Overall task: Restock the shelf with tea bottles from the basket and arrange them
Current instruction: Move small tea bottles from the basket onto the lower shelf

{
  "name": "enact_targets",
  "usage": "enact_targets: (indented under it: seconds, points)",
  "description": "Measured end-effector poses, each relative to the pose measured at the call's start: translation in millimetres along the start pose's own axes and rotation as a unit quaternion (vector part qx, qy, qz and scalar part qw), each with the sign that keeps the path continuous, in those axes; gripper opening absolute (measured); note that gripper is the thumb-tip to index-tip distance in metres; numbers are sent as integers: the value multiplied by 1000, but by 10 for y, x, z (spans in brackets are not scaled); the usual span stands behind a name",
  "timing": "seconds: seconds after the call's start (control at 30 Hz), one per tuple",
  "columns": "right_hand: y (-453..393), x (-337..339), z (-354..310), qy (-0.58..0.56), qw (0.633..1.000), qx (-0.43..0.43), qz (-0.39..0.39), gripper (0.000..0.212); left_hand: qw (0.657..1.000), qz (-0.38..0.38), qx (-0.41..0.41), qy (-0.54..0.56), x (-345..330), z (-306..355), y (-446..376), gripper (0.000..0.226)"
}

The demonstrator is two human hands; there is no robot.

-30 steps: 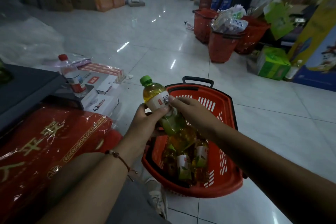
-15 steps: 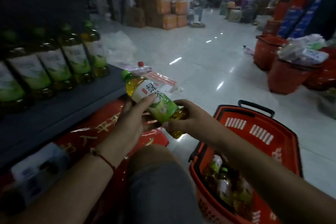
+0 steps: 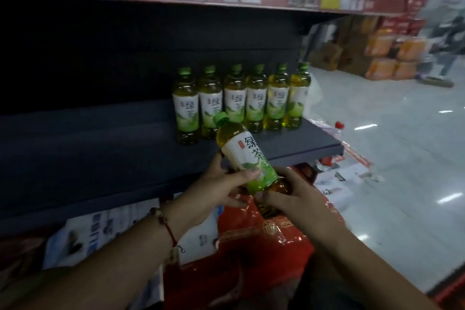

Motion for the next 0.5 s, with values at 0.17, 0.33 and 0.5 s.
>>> enact_targets:
  seconds: [0.17, 0.33, 0.5]
  points:
    - [-221, -621, -23, -40, 998, 8, -54, 46, 998, 60, 1, 31, 592, -52, 226, 86]
    - [-416, -1102, -127, -69, 995, 31, -72, 46, 992, 99, -47, 57, 1051, 5, 363, 69]
    - [-642, -1458, -312, -64, 990, 81, -99, 42, 981, 135, -104, 90, 1367, 95, 415, 55]
Point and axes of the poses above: each hand's wrist, its own y-axis away from the middle knuckle, its own x-axis out of the back of the hand, z = x × y, the point moved 4 cm from there along -y, towards the middle knuckle, and after that the axes turned 9 degrees about x, right-handed, at the moved point
